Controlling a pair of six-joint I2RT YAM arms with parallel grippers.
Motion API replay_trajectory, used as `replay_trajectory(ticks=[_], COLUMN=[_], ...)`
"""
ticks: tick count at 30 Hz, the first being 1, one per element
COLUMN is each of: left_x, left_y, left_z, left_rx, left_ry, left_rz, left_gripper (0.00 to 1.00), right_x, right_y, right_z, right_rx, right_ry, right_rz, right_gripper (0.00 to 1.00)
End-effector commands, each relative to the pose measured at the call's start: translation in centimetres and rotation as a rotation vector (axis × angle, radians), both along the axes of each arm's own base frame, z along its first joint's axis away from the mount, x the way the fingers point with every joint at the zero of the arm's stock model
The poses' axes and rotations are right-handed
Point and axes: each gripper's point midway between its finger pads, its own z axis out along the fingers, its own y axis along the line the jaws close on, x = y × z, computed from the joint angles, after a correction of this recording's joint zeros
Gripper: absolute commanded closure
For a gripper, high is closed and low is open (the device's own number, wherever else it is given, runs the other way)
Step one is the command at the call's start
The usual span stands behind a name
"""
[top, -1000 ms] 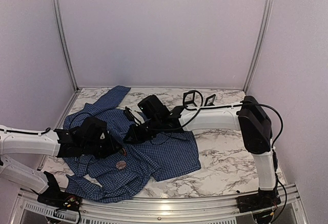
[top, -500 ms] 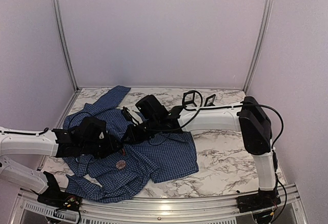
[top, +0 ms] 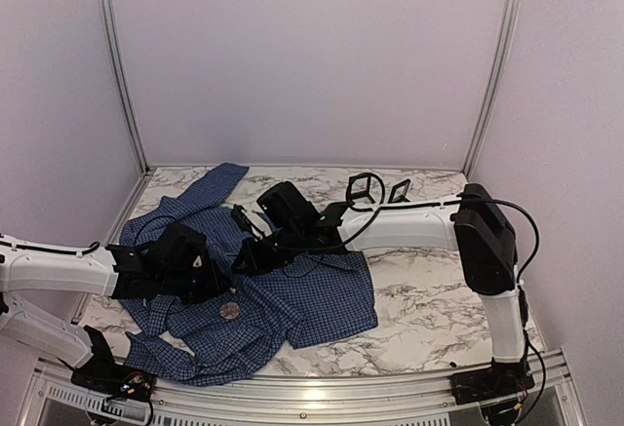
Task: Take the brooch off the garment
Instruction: Pick up the brooch from the crumpled clothing.
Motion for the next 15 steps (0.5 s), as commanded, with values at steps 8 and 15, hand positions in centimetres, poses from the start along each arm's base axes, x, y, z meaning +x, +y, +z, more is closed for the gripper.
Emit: replay_trajectory(ticks=[8,15], left_x=[0.4,1.1], left_y=[-0.2,-0.5], left_z=[1.2,3.6], left_rx=[0.004,-0.034], left_ry=[-0.033,-0.127], left_rz=[-0.009,-0.032], left_gripper=[1.0,1.0], right_x=[0.5,1.8], right_y=[0.4,-0.8], right_z=[1.7,-0.5], right_rx=[-0.003,-0.102], right_ry=[-0.072,-0.124], right_rz=[-0.011,-0.059], right_gripper=[1.0,1.0])
